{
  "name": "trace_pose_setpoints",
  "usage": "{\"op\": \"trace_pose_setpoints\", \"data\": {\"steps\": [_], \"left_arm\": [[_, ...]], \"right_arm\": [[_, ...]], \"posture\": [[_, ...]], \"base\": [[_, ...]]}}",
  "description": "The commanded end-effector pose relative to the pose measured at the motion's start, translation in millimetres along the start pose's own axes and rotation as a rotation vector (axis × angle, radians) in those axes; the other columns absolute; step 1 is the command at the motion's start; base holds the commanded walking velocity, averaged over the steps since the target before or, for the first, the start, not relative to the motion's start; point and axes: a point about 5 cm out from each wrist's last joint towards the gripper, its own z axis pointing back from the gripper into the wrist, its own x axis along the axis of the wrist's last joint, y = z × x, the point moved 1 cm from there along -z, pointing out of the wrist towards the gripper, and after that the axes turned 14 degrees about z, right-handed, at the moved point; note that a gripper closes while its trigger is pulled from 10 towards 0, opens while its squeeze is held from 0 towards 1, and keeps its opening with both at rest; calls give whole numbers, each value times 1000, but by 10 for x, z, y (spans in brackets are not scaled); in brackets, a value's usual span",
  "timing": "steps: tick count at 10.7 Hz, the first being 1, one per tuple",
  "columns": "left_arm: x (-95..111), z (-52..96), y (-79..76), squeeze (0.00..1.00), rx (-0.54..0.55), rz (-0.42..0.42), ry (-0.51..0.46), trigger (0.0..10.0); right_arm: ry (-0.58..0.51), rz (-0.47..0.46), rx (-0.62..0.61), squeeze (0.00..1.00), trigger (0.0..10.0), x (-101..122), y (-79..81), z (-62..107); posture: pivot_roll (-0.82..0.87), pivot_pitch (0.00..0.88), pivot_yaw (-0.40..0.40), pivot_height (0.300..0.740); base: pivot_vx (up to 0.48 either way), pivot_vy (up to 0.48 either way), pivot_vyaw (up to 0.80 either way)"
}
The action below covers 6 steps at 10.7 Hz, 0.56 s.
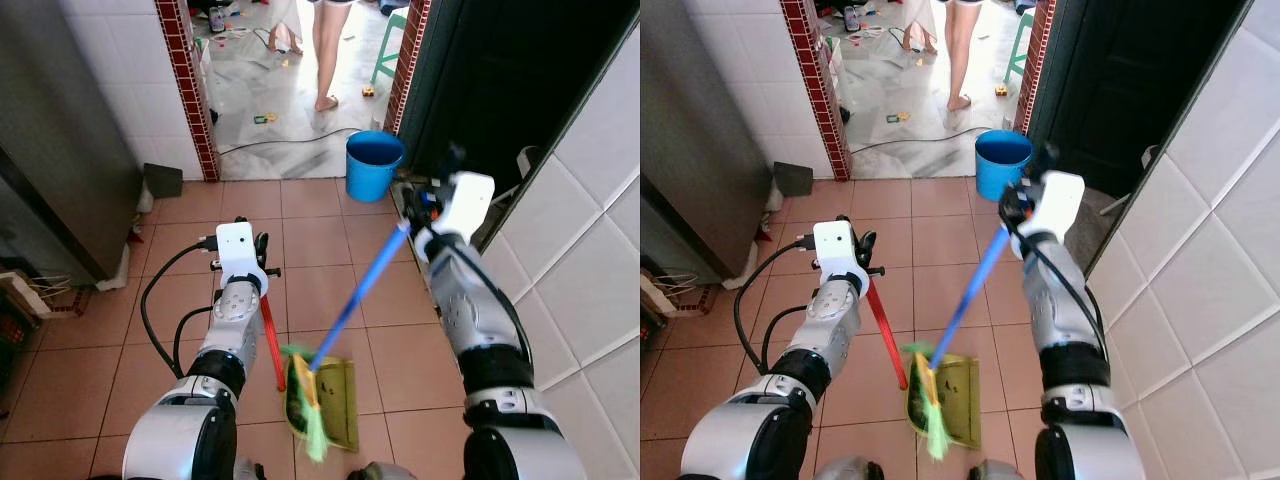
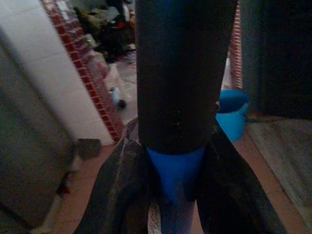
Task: Sweep floor
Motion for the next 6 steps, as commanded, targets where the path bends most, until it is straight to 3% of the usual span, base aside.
{"op": "trace_pose_setpoints", "data": {"steps": [1, 3, 5, 6], "left_arm": [[-164, 40, 1, 0, 14, 25, 79, 10000], [-160, 36, 1, 0, 13, 43, 78, 10000], [-157, 32, 16, 0, 20, 52, 79, 10000], [-156, 30, 23, 0, 25, 53, 80, 10000]], "right_arm": [[-120, 9, 45, 0, 10000, 310, 43, -52], [-251, 223, 79, 0, 10000, 549, 36, -26], [-338, 449, 112, 0, 10000, 646, 42, 52], [-332, 461, 103, 0, 10000, 626, 4, 61]], "posture": [[-91, 33, -27, 740], [-90, 31, -24, 740], [-91, 29, -23, 740], [-90, 25, -24, 740]], "base": [[0, 0, 0], [0, 0, 0], [0, 0, 0], [0, 0, 0]]}}
